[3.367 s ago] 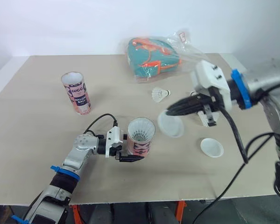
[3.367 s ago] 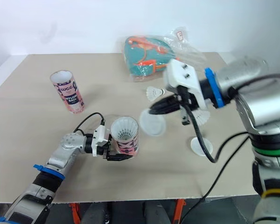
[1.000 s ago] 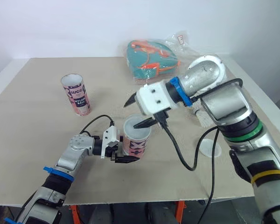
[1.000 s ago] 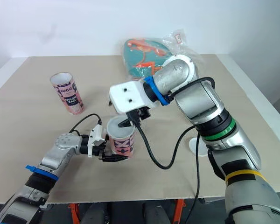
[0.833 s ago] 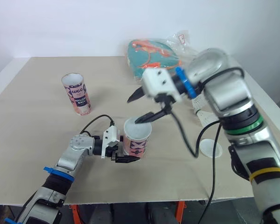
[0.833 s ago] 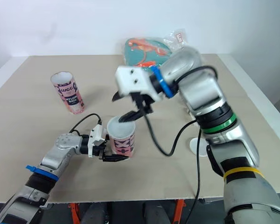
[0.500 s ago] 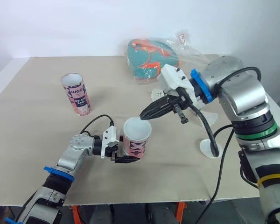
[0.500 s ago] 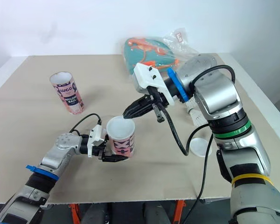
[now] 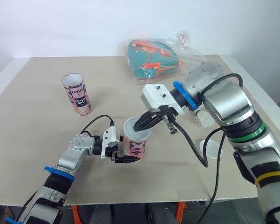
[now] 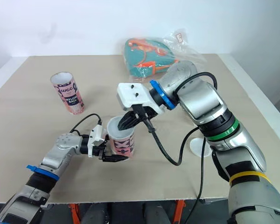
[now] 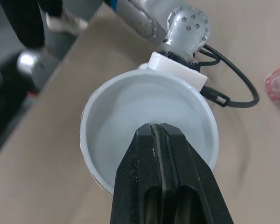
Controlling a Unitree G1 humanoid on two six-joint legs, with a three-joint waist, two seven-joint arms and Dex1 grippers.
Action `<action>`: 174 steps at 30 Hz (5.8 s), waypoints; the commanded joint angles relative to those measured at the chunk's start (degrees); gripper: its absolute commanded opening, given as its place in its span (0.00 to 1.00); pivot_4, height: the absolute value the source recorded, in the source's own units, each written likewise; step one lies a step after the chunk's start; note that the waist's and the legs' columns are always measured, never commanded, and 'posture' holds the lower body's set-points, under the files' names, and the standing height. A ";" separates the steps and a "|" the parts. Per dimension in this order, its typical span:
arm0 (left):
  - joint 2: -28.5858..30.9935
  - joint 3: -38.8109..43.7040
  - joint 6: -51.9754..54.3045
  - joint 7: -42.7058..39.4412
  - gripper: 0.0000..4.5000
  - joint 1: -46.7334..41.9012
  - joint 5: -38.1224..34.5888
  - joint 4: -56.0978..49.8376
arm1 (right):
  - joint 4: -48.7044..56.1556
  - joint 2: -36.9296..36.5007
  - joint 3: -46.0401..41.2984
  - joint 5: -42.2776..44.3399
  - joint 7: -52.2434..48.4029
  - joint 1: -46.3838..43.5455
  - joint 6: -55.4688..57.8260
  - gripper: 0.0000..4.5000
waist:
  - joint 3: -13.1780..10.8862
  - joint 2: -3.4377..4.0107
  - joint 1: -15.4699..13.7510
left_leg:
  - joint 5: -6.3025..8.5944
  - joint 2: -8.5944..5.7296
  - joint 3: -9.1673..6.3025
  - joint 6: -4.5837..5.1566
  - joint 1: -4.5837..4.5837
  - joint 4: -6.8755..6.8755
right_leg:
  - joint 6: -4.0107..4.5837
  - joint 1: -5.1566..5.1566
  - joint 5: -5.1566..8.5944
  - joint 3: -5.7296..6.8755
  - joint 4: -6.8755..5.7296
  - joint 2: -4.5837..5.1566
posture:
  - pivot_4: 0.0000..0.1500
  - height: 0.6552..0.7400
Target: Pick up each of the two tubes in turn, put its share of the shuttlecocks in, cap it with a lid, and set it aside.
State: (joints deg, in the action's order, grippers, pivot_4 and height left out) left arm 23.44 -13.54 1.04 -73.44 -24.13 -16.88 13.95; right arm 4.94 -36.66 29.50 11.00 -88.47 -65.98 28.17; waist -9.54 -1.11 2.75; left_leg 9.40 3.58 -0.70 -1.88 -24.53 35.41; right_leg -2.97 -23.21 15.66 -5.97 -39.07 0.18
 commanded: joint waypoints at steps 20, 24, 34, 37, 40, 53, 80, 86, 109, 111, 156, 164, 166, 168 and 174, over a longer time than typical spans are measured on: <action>-3.53 0.63 3.36 4.51 0.84 -0.55 0.07 2.23 | 2.29 -10.15 -25.87 12.61 7.06 7.84 11.28 1.00 | 0.55 -0.19 -0.87 | 0.07 -0.17 -0.02 -0.07 -0.20 -0.01 | -0.08 -0.17 0.07 -0.19 0.06 0.07 | 1.00 0.99; -3.83 1.20 4.34 3.51 0.98 -0.69 -0.96 1.54 | 11.88 -13.25 -29.30 17.03 10.61 16.13 16.40 1.00 | 0.52 -0.15 -0.59 | 0.15 -0.24 -0.01 -0.05 -0.20 -0.02 | -0.17 -0.17 0.13 -0.24 0.09 0.13 | 1.00 0.99; -1.96 3.50 8.89 2.00 0.98 -1.08 -3.65 -1.04 | 22.98 -13.02 -33.95 23.81 22.36 31.24 22.88 1.00 | 0.41 -0.22 -0.10 | 0.19 -0.25 -0.03 -0.02 -0.25 -0.04 | -0.39 -0.20 0.09 -0.24 0.11 0.11 | 1.00 0.99; -0.40 5.36 9.33 3.02 0.98 -0.81 -4.07 -1.31 | 23.63 -12.61 -33.70 24.54 25.16 33.57 22.85 1.00 | 0.38 -0.24 -0.02 | 0.19 -0.23 -0.05 -0.01 -0.25 -0.06 | -0.37 -0.21 0.08 -0.24 0.11 0.09 | 1.00 0.99; 2.97 6.54 11.44 2.10 0.98 0.53 -4.57 -2.71 | 23.50 -12.48 -30.80 21.86 27.50 37.76 20.90 1.00 | 0.33 -0.31 -0.03 | 0.20 -0.23 -0.05 0.00 -0.26 -0.06 | -0.37 -0.21 0.09 -0.23 0.11 0.09 | 1.00 0.99; 10.85 13.13 17.48 2.54 0.98 5.78 -8.92 -9.10 | 15.51 -4.72 -22.34 17.85 29.22 40.60 12.83 1.00 | 0.02 -0.43 0.06 | 0.30 -0.20 -0.05 0.03 -0.29 -0.04 | -0.38 -0.22 0.18 -0.21 0.13 0.10 | 1.00 0.99; 21.79 32.14 30.76 7.25 0.98 17.68 -29.50 -33.11 | -2.75 12.80 -12.20 11.70 23.88 29.27 1.21 1.00 | -0.56 -0.68 -0.02 | 0.39 -0.02 -0.18 -0.12 -0.42 -0.03 | -0.12 -0.31 0.23 0.02 0.09 -0.02 | 1.00 0.99; 22.04 31.13 30.20 7.77 1.00 17.87 -28.98 -34.00 | -4.57 14.06 -11.47 11.35 22.53 28.68 0.68 0.89 | -0.56 -0.68 -0.02 | 0.40 -0.02 -0.19 -0.12 -0.42 -0.03 | -0.03 -0.31 0.19 0.03 0.09 -0.02 | 1.00 0.99; 18.40 23.78 27.69 7.48 1.00 7.54 -25.33 -27.40 | 1.27 12.11 -14.79 13.53 25.55 33.25 5.16 0.57 | -0.56 -0.68 0.00 | 0.40 -0.03 -0.34 -0.13 -0.44 0.02 | 0.02 -0.24 0.18 0.13 0.07 -0.07 | 1.00 0.99; 18.37 23.68 27.61 7.39 1.00 7.20 -25.15 -27.10 | 0.40 12.08 -15.24 13.33 25.92 32.76 5.41 0.53 | -0.56 -0.68 0.00 | 0.39 -0.03 -0.35 -0.13 -0.44 0.04 | -0.01 -0.23 0.16 0.13 0.07 -0.07 | 1.00 0.99; -10.13 8.63 12.45 11.58 1.00 -12.76 -12.27 -8.44 | -29.25 -11.85 -65.86 15.29 52.16 45.50 0.62 0.53 | -0.60 -0.13 0.03 | 0.25 -0.64 -0.30 0.20 -0.40 0.26 | -0.70 0.02 0.02 -0.33 0.07 0.23 | 1.00 0.99; -9.52 8.89 13.16 11.95 1.00 -11.30 -12.33 -10.01 | -29.83 -9.77 -65.90 16.98 51.92 47.14 1.73 0.71 | -0.57 -0.06 0.08 | 0.23 -0.66 -0.27 0.23 -0.39 0.32 | -0.78 0.04 -0.03 -0.41 0.07 0.22 | 1.00 0.99; -9.42 8.95 13.30 11.99 1.00 -11.47 -12.43 -9.93 | -27.03 -9.44 -65.80 18.45 50.40 48.46 2.83 0.86 | -0.57 -0.06 0.05 | 0.23 -0.66 -0.28 0.23 -0.38 0.34 | -0.79 0.08 -0.04 -0.41 0.08 0.22 | 1.00 0.99; -9.45 8.98 13.41 12.00 1.00 -11.69 -12.54 -9.78 | -24.17 -9.46 -65.46 19.30 49.35 49.86 3.77 0.99 | -0.57 -0.05 0.03 | 0.22 -0.66 -0.28 0.23 -0.38 0.34 | -0.80 0.09 -0.04 -0.41 0.08 0.22 | 1.00 0.99; -9.76 8.85 13.33 11.80 1.00 -11.93 -12.57 -9.20 | -21.45 -10.06 -67.16 19.60 51.06 51.51 4.03 0.99 | -0.56 -0.01 0.03 | 0.22 -0.67 -0.28 0.23 -0.38 0.35 | -0.82 0.08 -0.04 -0.42 0.08 0.22 | 1.00 0.99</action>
State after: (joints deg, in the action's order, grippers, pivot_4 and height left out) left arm 13.95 -5.16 14.66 -61.62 -35.22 -28.84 5.97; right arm -19.31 -45.07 -35.61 29.78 -38.03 -14.80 32.49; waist -10.10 -1.12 2.78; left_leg 9.61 2.91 -0.99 -1.65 -24.91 35.76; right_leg -3.79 -23.13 15.62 -6.38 -38.99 0.40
